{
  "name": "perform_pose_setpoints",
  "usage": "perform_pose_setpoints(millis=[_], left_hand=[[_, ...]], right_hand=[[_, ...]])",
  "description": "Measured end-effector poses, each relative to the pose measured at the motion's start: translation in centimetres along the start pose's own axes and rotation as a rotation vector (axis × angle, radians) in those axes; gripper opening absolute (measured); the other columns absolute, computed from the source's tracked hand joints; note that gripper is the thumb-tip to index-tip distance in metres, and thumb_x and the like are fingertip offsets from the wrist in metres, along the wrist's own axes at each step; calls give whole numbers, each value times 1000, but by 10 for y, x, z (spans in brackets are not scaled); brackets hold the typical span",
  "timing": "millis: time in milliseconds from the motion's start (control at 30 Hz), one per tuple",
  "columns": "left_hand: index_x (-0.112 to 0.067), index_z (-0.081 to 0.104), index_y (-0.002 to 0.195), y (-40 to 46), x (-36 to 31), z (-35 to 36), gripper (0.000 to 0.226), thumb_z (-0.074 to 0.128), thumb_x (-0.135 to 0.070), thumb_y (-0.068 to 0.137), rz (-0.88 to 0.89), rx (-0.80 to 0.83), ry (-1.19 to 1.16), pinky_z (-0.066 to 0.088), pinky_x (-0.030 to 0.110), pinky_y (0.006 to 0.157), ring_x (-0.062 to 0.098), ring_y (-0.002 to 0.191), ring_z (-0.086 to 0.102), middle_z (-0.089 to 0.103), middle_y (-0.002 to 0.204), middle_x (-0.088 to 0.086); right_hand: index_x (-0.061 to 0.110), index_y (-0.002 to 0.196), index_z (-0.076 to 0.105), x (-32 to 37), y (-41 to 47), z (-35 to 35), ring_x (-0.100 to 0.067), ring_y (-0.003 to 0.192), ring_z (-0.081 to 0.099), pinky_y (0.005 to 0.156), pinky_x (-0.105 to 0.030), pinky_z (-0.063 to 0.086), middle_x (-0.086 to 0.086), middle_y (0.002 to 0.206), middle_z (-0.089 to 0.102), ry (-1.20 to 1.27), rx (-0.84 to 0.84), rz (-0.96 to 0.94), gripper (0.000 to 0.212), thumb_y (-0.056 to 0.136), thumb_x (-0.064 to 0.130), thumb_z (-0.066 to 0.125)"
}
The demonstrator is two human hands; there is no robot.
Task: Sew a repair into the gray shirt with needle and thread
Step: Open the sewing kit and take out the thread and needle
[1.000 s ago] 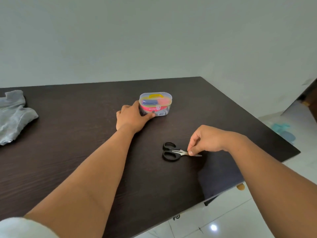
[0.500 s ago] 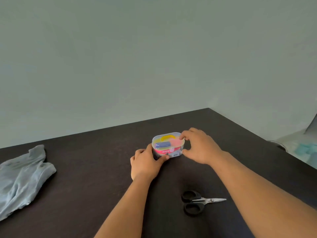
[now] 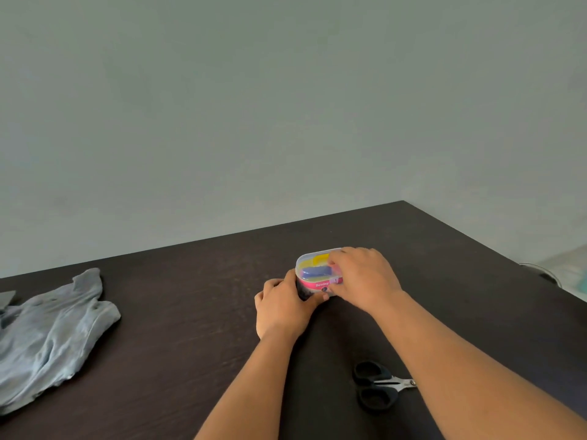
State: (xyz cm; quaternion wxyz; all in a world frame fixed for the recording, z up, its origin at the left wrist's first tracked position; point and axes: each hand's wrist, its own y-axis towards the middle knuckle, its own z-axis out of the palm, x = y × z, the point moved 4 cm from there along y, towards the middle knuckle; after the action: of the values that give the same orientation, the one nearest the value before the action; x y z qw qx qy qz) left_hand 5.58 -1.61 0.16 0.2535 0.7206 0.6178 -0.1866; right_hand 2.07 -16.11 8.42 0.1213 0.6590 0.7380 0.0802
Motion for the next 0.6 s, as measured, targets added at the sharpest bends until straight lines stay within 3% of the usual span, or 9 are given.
perform_pose_setpoints(millis=[333, 467, 600], left_hand=[[-40, 49, 130, 0, 0, 0, 61, 62, -75, 81, -12, -2, 10, 28, 42, 116, 16, 139, 40, 62, 132, -10], [-39, 50, 127, 1, 2, 0, 61, 63, -76, 79, -12, -1, 6, 29, 41, 114, 15, 139, 39, 63, 128, -10], [-40, 50, 125, 2, 3, 1, 61, 63, -76, 78, -12, 1, -5, 30, 40, 113, 15, 139, 39, 63, 127, -10]], right_hand=[[24, 131, 54, 3, 5, -6, -18, 108, 64, 87, -33, 51, 1, 124, 64, -29, 64, -58, 60, 81, 52, 70], [24, 121, 57, 1, 15, -15, -22, 97, 64, 78, -36, 43, 1, 110, 66, -101, 86, -105, 48, 81, 49, 64], [26, 120, 58, -6, 25, -19, -21, 99, 61, 85, -39, 42, 3, 108, 66, -46, 113, -82, 39, 84, 40, 55]])
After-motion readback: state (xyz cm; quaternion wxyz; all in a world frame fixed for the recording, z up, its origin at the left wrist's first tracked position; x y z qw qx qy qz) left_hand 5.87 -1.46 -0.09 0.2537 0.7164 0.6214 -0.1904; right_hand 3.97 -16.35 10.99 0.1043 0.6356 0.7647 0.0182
